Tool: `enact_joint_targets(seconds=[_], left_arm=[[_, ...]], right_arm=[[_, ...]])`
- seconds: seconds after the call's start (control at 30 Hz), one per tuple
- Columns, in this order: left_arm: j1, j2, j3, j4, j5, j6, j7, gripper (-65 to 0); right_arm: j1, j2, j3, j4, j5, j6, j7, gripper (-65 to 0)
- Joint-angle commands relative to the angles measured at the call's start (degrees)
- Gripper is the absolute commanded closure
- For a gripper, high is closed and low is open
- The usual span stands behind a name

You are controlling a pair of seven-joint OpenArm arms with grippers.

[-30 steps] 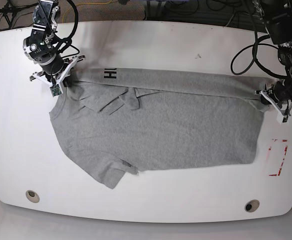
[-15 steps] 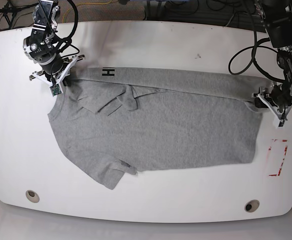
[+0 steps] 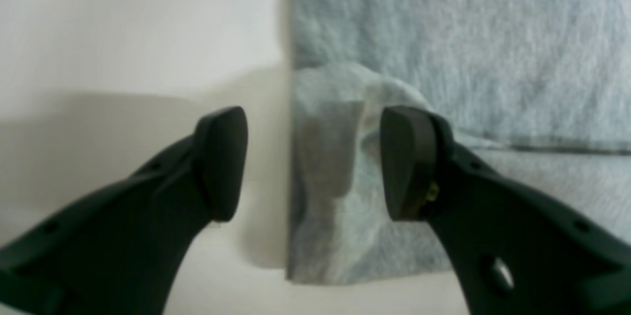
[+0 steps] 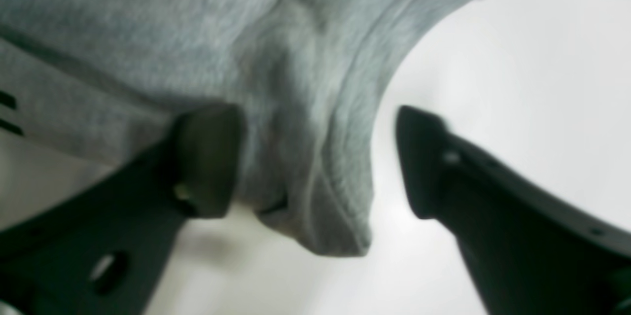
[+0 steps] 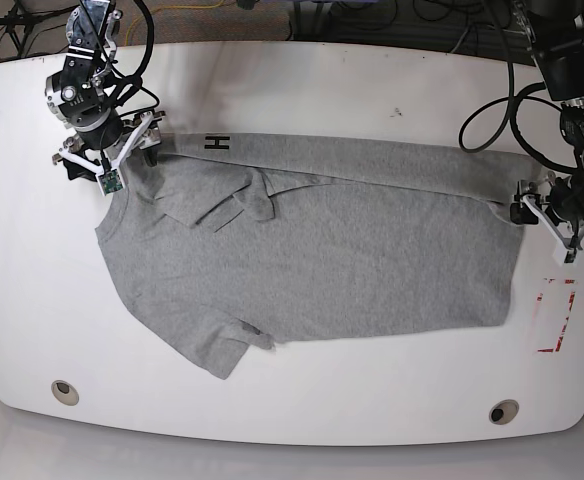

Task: Fold the T-shirt properly
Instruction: 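Open both grippers and regrasp the shirt's shoulder edge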

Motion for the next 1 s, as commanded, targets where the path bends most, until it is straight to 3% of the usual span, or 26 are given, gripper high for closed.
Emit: enact_joint_targets(seconds=[0.0, 0.17, 0.43, 0.8, 0.97], left_arm=[[-2.03, -1.35, -0.39, 3.57, -2.38, -0.29, 0.97, -40.1], [-1.6, -1.44, -3.11, 9.28, -5.28, -0.29, 1.24, -40.1], [3.94, -1.44, -6.45, 15.09, -8.27, -0.47, 1.24, -40.1], [10.36, -1.09, -11.46, 16.49, -9.15, -8.03, 1.06, -40.1], [11.77, -1.0, -11.82, 16.14, -8.98, -8.21, 0.89, -40.0]], right_arm=[[0.38, -0.48, 0.44, 3.18, 0.14, -0.16, 1.5, -57.1], [0.38, -0.92, 0.44, 4.85, 0.05, -0.16, 1.33, -57.4], [0.38, -4.7, 4.49, 2.56, 0.32, 0.37, 1.5, -57.4], [1.78, -5.49, 7.3, -5.44, 0.32, 0.46, 4.58, -57.4], [2.13, -5.32, 7.3, -8.95, 0.32, 0.46, 4.93, -50.6]])
